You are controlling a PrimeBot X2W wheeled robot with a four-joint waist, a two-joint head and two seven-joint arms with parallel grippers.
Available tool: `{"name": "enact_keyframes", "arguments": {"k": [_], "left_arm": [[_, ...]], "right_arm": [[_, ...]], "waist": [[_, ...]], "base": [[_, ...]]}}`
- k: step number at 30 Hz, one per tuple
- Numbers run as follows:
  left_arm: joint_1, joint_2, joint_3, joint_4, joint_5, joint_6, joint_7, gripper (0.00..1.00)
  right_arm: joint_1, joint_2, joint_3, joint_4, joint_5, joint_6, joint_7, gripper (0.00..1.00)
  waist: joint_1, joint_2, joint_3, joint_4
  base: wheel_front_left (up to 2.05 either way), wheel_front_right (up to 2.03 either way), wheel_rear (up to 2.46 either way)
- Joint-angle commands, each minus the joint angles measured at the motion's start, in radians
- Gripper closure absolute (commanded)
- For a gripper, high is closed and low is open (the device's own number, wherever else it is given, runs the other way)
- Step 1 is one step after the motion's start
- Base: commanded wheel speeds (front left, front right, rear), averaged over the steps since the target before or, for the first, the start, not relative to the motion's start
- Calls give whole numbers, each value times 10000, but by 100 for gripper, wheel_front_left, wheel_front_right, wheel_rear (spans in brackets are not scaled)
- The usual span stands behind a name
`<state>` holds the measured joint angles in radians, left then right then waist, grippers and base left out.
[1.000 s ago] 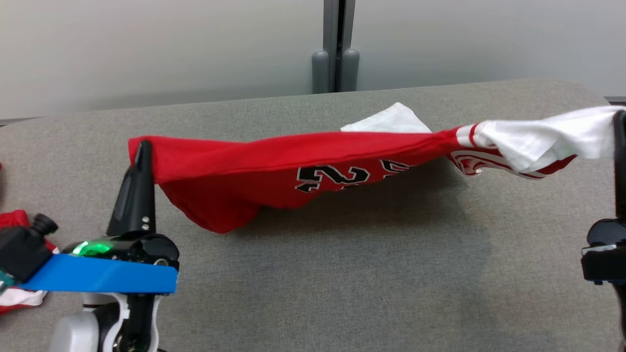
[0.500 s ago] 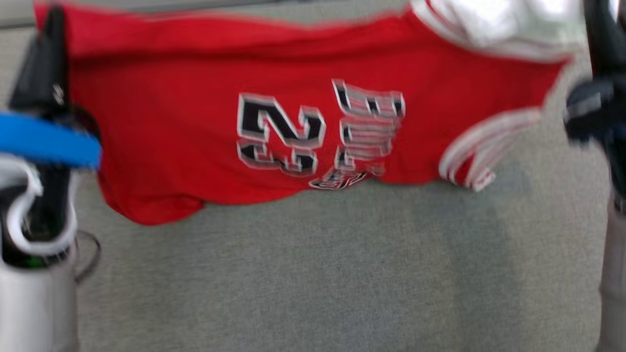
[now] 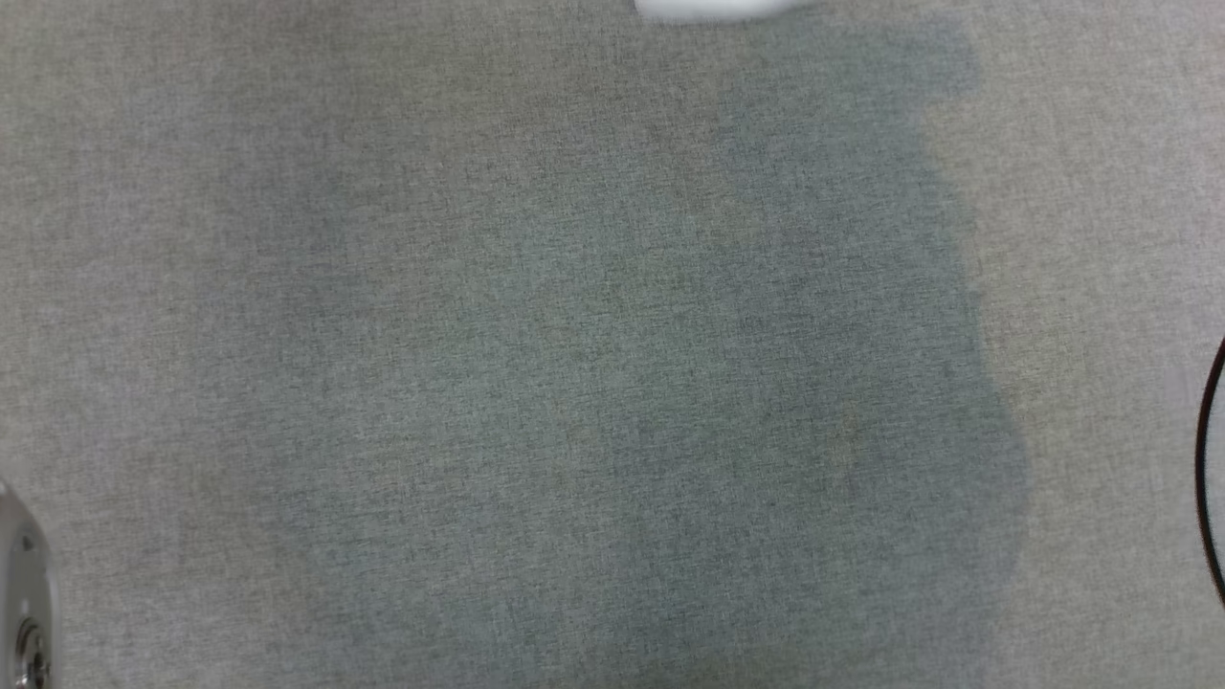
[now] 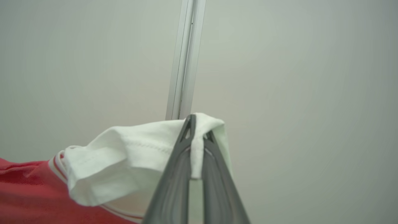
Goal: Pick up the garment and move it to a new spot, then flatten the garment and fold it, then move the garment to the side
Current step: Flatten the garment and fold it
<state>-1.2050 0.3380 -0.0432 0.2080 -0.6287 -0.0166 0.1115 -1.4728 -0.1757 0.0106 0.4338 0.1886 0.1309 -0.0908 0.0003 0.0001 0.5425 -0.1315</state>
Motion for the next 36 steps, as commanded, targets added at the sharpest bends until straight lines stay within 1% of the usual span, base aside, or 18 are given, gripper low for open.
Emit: {"name": "enact_keyframes", "arguments": {"k": [1,4,7,9,13,14,17,20,23,26,31,36], "left_arm": [[-210,-154,17,260,-24,-72,-218,100],[-388,-220,-72,800,-54,-291,-553,100],[43,-193,-207,1308,100,-450,-939,100],[496,-223,-277,1684,221,-537,-1323,100],[1842,-419,-628,2525,385,-760,-2156,100],[2203,-557,-750,2783,358,-810,-2326,100],[3165,-847,-923,3627,194,-915,-2684,100],[4078,-1020,-1170,4496,192,-944,-2663,100],[4749,-1160,-1375,5072,150,-960,-2610,100],[5570,-1476,-1313,5331,-215,-1027,-2835,100],[6698,-1490,-1470,5270,-494,-1072,-2826,100],[7896,-1270,-1681,4691,-639,-1099,-2327,100]], "right_arm": [[-238,-156,104,243,-66,-2,-321,100],[-449,-334,332,729,15,-2,-882,100],[134,-454,467,1317,167,-2,-1038,100],[743,-410,497,1749,323,-2,-979,100],[2341,-77,419,2527,904,-2,-755,100],[2803,-12,417,2714,1124,-2,-637,100],[4087,137,378,2998,1814,-2,-261,100],[5177,23,470,2982,2159,-2,182,100],[6200,-235,588,2679,2209,-2,719,100],[7251,-378,559,2203,2143,-2,1249,100],[8980,-459,92,948,2007,-6,2503,100],[10884,-187,-734,-894,1729,-7,4178,100]], "waist": [[-3,-1,22,12],[-3,-1,117,-27],[-3,-1,225,-77],[-3,-1,259,-107],[-3,-1,198,-173],[-3,-1,149,-140],[-3,-1,-68,-60],[-3,-1,-351,-56],[-3,-1,-764,-9],[-3,-1,-1329,43],[-3,-1,-2139,94],[-3,-1,-2846,215]], "base": [[0,0,0],[0,0,0],[0,0,0],[0,0,0],[0,0,0],[0,0,0],[0,0,0],[0,0,0],[0,0,0],[0,0,0],[0,0,0],[0,0,0]]}}
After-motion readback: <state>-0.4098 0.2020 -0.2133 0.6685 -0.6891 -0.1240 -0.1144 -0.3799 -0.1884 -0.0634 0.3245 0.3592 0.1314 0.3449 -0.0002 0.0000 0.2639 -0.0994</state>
